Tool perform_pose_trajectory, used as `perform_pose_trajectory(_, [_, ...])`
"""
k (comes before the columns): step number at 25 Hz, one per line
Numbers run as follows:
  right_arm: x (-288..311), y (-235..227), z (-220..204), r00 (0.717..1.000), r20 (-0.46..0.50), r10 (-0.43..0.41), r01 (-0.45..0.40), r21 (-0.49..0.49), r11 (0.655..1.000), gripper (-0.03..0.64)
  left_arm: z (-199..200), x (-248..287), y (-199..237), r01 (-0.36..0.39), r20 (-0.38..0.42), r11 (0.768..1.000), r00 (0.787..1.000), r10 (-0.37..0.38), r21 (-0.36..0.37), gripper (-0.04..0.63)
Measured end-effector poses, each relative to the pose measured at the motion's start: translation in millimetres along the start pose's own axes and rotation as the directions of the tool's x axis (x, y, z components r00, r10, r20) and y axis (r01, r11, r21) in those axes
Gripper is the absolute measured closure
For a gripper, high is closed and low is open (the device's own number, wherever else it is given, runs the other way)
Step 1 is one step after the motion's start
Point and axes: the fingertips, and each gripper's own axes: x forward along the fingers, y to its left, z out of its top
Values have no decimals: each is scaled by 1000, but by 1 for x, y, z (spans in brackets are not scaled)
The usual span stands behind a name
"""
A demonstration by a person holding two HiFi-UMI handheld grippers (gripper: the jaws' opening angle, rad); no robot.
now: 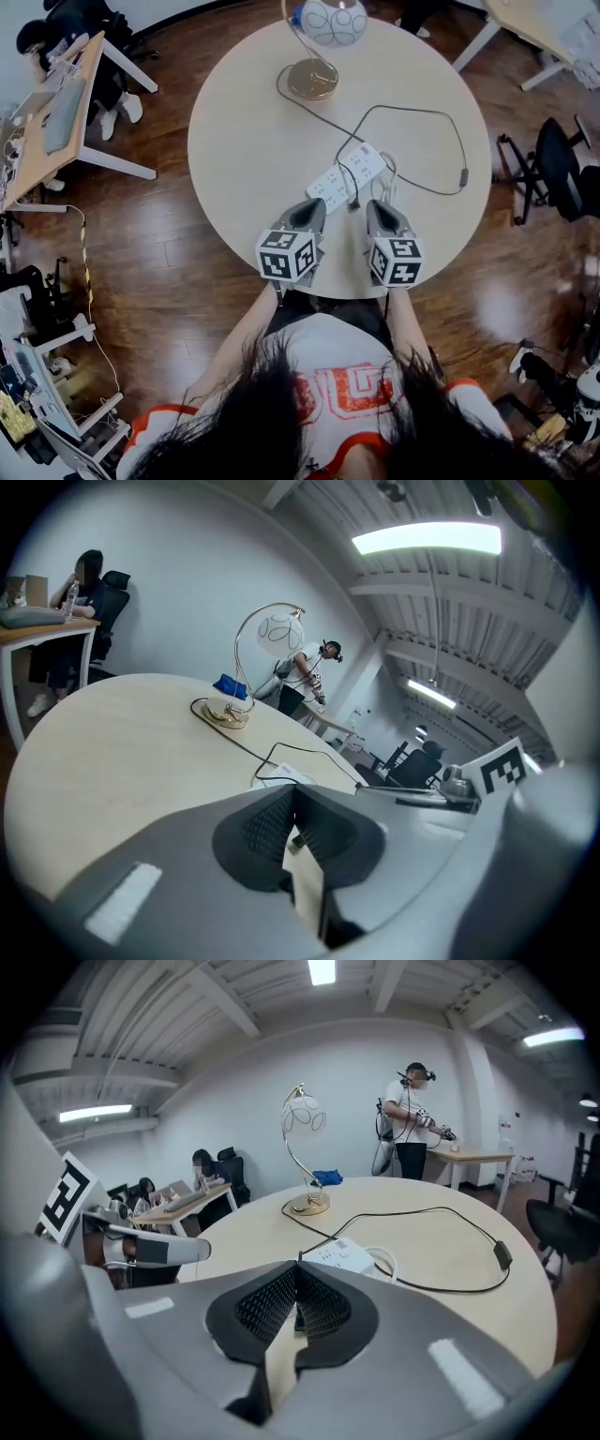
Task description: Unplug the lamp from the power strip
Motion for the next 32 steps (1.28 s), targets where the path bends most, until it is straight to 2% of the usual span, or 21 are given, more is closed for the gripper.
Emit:
perform_pose_trajectory(6, [-24, 21, 14, 997, 79, 4, -10, 70, 997, 615, 25, -38, -18, 54, 95, 998, 994, -55, 12, 595])
perform_pose_trajectory(14, [-60, 64, 29, 981, 196, 7, -35, 138, 990, 615, 49, -91, -33, 128, 198, 991, 971, -134, 44, 595])
perform_pose_trajectory(21, [-72, 88, 15, 977, 213, -23, -13, 166, 986, 617, 42, -113, -31, 166, 186, 985, 967, -174, 55, 595])
perform_pose_trajectory(32, [-79, 98, 7, 976, 205, -68, 36, 153, 988, 617, 36, -120, -32, 206, 156, 974, 964, -218, 90, 595])
